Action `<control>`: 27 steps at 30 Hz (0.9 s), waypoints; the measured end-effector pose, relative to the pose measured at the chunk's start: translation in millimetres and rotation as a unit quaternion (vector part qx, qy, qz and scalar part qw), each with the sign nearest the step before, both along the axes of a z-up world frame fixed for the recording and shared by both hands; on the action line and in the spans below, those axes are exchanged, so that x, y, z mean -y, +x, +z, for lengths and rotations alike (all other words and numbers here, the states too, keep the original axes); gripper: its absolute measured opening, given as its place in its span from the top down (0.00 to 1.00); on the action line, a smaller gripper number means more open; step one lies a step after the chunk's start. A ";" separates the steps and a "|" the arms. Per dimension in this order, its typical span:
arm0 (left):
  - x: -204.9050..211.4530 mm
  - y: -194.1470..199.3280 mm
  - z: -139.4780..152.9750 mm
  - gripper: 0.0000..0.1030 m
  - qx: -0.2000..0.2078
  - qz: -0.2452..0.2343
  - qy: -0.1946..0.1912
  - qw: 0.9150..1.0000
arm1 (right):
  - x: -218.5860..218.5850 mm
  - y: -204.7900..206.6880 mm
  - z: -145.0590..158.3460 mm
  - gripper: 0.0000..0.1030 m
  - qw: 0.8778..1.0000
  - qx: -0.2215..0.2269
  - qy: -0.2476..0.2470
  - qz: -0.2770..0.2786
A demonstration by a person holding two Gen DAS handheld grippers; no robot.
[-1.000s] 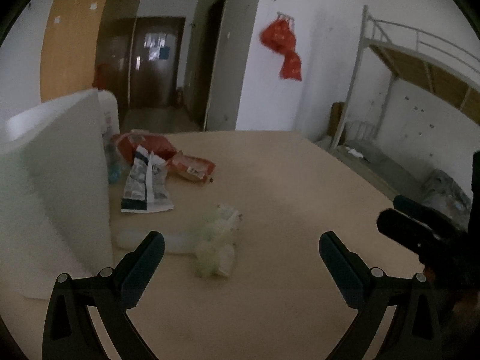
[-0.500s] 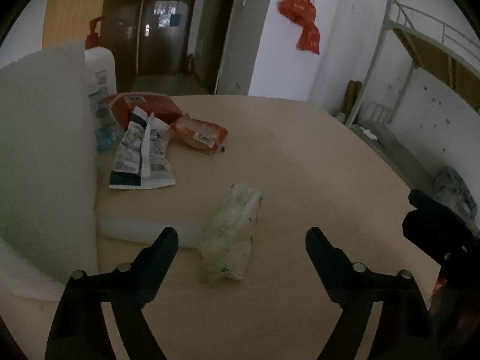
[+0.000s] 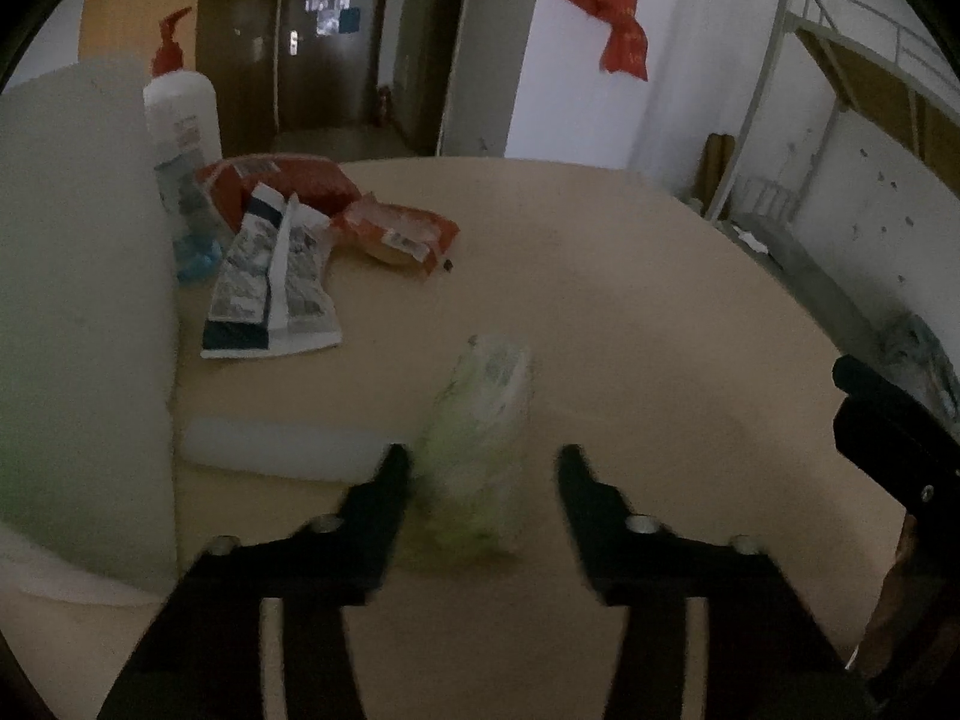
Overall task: Organize soft objects
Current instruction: 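Close the left tool on the pale green plastic bag, then lift the green plastic bag with the left tool toward the foam box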
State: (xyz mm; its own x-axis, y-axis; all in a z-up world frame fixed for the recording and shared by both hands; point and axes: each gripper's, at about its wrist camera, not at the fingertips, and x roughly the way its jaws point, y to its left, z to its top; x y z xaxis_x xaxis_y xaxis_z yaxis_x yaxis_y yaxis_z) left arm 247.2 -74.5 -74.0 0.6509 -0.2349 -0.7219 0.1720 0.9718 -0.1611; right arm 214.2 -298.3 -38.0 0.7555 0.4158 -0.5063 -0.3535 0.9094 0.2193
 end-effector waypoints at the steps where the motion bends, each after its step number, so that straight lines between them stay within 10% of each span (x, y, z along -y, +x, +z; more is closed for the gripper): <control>1: 0.3 0.6 -1.2 0.72 -0.003 -0.002 0.000 1.000 | -0.1 0.5 -0.3 0.00 1.000 -0.001 0.000 0.000; 27: -2.7 -30.9 26.9 0.84 0.062 0.000 0.018 0.998 | -11.5 -1.5 5.0 0.00 1.000 0.001 -0.011 0.015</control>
State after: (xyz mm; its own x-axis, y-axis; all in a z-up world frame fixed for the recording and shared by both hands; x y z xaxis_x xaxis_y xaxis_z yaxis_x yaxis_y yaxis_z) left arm 216.3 -71.8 -47.1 0.7358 -0.2108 -0.6436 0.1889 0.9765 -0.1039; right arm 212.7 -286.8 -33.0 0.7447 0.4260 -0.5137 -0.3805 0.9034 0.1975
